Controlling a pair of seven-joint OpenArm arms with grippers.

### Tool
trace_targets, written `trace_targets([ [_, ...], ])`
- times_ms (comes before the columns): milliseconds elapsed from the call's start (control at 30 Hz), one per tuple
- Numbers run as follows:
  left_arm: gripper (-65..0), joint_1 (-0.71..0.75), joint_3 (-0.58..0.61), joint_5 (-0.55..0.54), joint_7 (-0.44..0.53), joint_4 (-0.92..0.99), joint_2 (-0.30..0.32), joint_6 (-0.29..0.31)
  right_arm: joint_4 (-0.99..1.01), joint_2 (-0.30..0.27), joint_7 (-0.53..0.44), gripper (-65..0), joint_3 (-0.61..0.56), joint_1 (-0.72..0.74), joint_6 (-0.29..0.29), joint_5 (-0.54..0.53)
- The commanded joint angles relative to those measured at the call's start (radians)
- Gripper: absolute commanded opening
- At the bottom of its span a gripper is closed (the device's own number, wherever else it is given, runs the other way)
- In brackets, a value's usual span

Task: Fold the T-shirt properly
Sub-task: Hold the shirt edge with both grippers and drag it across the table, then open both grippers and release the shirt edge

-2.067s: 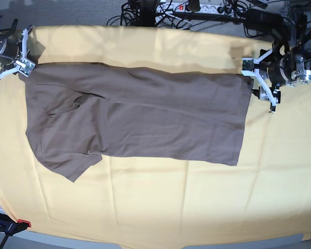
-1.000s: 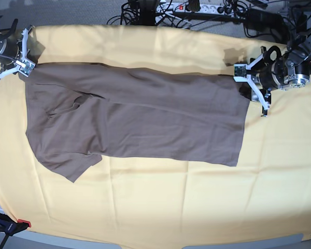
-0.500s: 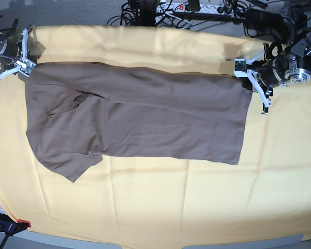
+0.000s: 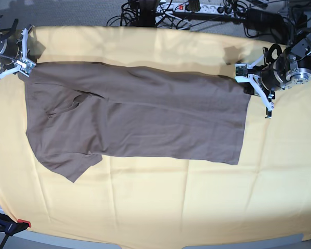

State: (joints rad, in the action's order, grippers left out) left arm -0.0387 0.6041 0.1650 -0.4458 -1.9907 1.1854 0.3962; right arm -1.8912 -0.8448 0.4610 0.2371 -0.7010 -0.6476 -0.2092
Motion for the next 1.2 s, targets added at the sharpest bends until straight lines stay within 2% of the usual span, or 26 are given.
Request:
trace_targets([
  [0,-65.0,-0.011,-0.010,0.003,-0.001,-0.010,0.026,-0.016,-0.013,-0.021,-0.004,-65.0,0.011,0.003,0.008,-0.003],
  [100,-65.0,-0.011,-0.010,0.007,-0.004,-0.010,0.029,-0.015,-0.021,-0.021,-0.004,-65.0,0.011,0.002,0.007,-0.003],
  [200,-65.0,-0.011,-0.010,-0.001,-0.003,-0.011,0.052,0.024,-0.058,-0.039,0.014,-65.0,0.011,-0.003,-0.008,-0.003],
  [267,-65.0,-0.011,-0.010,-0.018,-0.003,-0.014,0.074,0.060,-0.079,-0.069,0.042,-65.0,0.011,-0.018,-0.008,-0.002],
  [467,-65.0,-0.008,-0.010,-0.075,0.001,-0.060,0.150,0.066,-0.084,-0.174,0.109,-65.0,0.011,-0.073,-0.007,-0.003],
  [567,-65.0,-0.008,-0.010,-0.125,0.000,-0.114,0.171,0.126,-0.084,-0.204,0.109,-65.0,0.011,-0.101,-0.007,-0.009],
  [733,-65.0,-0.008,-0.010,-0.179,0.000,-0.165,0.218,0.196,-0.084,-0.205,0.219,-65.0,0.011,-0.105,-0.008,-0.107],
  [800,-65.0,-0.008,-0.010,-0.184,0.000,-0.167,0.237,0.201,-0.084,-0.205,0.257,-65.0,0.011,-0.105,-0.011,-0.136],
  [867,-65.0,-0.008,-0.010,-0.209,0.000,-0.167,0.251,0.208,-0.084,-0.205,0.284,-65.0,0.011,-0.105,-0.040,-0.170],
  [967,-65.0,-0.005,-0.010,-0.270,0.001,-0.167,0.262,0.291,-0.084,-0.205,0.334,-65.0,0.011,-0.105,-0.051,-0.242],
  [1000,-65.0,-0.005,-0.010,-0.288,0.000,-0.167,0.264,0.302,-0.084,-0.205,0.352,-65.0,0.011,-0.105,-0.051,-0.261],
  [1167,-65.0,-0.005,-0.010,-0.306,0.000,-0.167,0.264,0.302,-0.084,-0.205,0.401,-65.0,0.011,-0.109,-0.051,-0.296],
])
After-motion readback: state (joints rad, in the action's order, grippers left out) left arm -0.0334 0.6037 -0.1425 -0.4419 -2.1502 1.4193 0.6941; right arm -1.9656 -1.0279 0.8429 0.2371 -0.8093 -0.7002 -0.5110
